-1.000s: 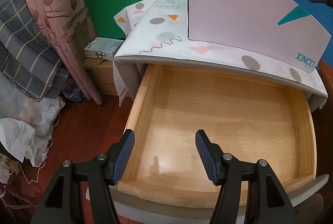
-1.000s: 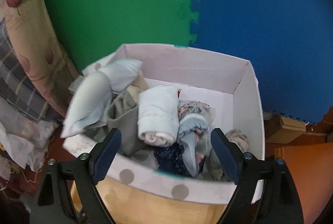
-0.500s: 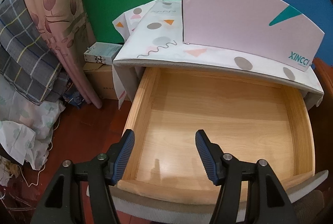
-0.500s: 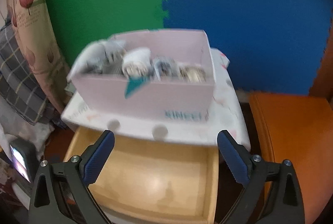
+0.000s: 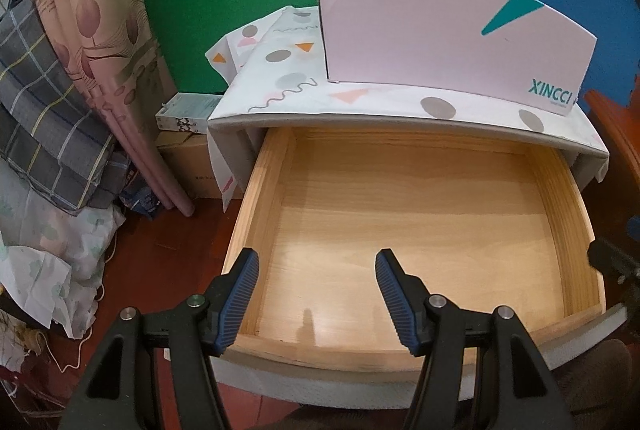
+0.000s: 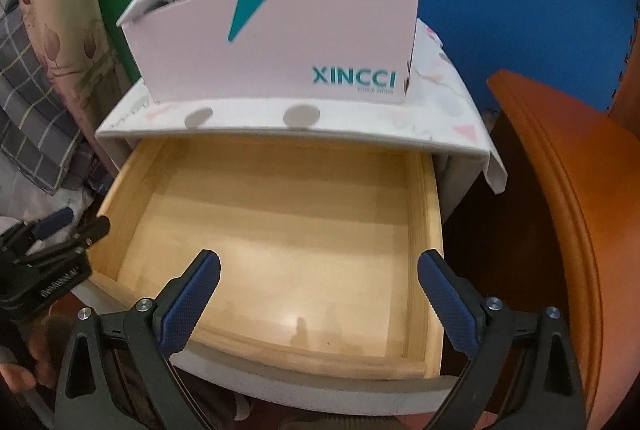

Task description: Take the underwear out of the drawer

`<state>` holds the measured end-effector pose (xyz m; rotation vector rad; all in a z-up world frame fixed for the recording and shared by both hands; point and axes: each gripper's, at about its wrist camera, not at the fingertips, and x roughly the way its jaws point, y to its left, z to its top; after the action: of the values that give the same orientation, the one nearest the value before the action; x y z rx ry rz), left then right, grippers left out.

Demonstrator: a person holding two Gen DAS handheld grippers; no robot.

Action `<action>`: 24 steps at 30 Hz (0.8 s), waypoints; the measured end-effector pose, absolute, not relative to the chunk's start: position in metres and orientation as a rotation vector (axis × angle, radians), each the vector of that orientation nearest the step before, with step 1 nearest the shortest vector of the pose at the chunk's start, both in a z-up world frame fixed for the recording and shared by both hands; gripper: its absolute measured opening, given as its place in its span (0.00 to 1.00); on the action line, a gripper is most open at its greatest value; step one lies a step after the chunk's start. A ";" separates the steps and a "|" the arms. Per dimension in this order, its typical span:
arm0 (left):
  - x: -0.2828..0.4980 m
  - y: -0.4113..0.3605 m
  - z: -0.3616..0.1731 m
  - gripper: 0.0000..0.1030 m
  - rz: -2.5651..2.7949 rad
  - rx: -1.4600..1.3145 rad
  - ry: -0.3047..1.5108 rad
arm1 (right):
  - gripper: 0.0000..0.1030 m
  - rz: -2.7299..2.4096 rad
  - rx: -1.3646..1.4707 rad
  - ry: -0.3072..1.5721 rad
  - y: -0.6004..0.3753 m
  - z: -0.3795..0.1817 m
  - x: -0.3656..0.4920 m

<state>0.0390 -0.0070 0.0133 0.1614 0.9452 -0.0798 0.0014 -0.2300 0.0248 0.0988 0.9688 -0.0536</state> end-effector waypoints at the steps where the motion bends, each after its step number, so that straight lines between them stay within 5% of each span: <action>1: 0.039 -0.008 0.013 0.60 -0.082 0.164 0.944 | 0.95 -0.052 0.102 0.976 -0.230 0.022 0.002; 24: 0.039 -0.012 0.011 0.61 -0.093 0.184 0.942 | 0.95 -0.032 0.112 1.017 -0.228 0.008 0.004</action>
<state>0.0386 -0.0121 0.0113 0.1836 0.9421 -0.0933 0.0045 -0.2283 0.0079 0.1119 1.0174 -0.0324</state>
